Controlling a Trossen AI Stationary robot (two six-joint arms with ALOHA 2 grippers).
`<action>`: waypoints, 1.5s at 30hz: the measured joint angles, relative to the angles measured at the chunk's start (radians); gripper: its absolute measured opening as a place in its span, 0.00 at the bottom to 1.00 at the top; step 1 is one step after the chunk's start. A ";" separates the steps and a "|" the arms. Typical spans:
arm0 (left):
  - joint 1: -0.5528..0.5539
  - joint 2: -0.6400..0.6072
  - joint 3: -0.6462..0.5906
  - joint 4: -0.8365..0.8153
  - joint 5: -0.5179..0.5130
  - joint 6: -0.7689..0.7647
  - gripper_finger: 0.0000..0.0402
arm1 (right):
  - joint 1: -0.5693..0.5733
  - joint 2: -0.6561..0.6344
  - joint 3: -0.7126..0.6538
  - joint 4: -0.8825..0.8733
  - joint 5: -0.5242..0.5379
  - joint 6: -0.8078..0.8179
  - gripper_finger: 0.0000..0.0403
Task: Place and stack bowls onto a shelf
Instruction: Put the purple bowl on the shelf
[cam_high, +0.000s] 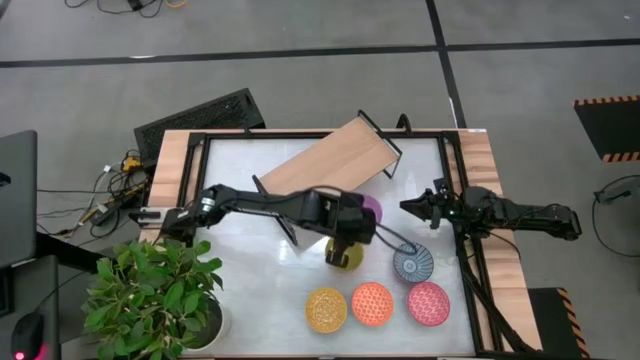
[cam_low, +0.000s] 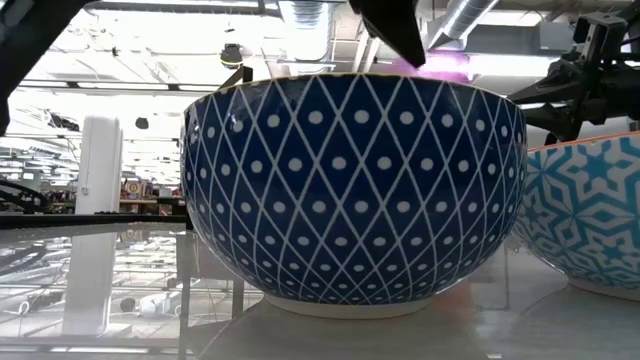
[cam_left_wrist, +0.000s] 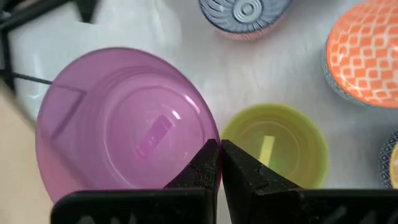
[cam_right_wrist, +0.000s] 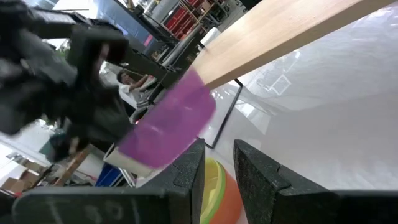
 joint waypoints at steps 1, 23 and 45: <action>0.010 -0.013 0.000 0.000 0.001 0.004 0.00 | 0.000 0.000 0.000 0.000 0.000 0.000 0.28; 0.404 -0.070 -0.001 0.024 0.130 0.188 0.00 | 0.000 0.001 0.000 0.001 0.008 0.001 0.28; 0.372 -0.031 -0.002 -0.062 0.137 0.325 0.00 | 0.000 0.001 0.000 0.006 0.057 0.000 0.28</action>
